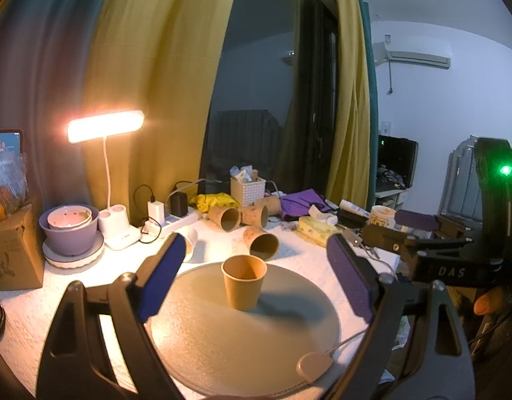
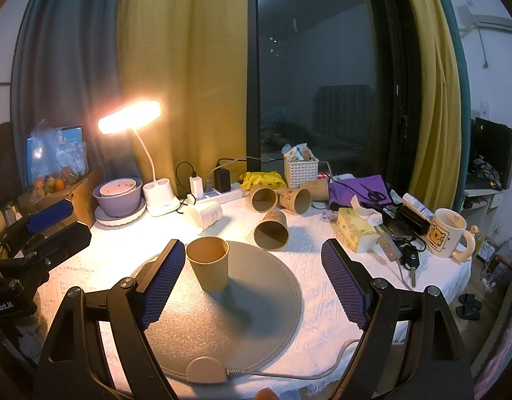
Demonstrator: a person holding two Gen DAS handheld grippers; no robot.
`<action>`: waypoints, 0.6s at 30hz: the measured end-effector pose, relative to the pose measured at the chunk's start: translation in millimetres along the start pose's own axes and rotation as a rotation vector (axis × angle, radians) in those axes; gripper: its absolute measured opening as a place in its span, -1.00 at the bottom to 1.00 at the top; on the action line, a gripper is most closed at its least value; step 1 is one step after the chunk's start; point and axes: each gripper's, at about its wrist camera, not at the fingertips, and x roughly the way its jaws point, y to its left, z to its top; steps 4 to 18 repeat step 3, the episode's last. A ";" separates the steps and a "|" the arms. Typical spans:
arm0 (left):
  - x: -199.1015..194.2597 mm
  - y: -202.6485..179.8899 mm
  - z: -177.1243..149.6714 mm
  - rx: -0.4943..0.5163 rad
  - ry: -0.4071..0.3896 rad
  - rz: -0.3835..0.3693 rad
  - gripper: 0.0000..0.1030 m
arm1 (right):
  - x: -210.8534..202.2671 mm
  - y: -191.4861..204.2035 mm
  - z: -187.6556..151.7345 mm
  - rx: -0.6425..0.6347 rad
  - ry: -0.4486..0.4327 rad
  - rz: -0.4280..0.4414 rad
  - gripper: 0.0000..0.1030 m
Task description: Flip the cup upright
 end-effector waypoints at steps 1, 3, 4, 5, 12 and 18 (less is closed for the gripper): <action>0.3 -0.1 -0.2 -0.001 0.000 -0.002 0.70 | -0.2 0.1 -0.1 0.000 0.000 0.000 0.67; 0.2 -1.9 -0.7 0.005 0.000 -0.005 0.70 | 0.0 0.0 0.1 -0.001 -0.001 0.001 0.67; 0.2 -1.9 -0.7 0.005 0.000 -0.005 0.70 | 0.0 0.0 0.1 -0.001 -0.001 0.001 0.67; 0.2 -1.9 -0.7 0.005 0.000 -0.005 0.70 | 0.0 0.0 0.1 -0.001 -0.001 0.001 0.67; 0.2 -1.9 -0.7 0.005 0.000 -0.005 0.70 | 0.0 0.0 0.1 -0.001 -0.001 0.001 0.67; 0.2 -1.9 -0.7 0.005 0.000 -0.005 0.70 | 0.0 0.0 0.1 -0.001 -0.001 0.001 0.67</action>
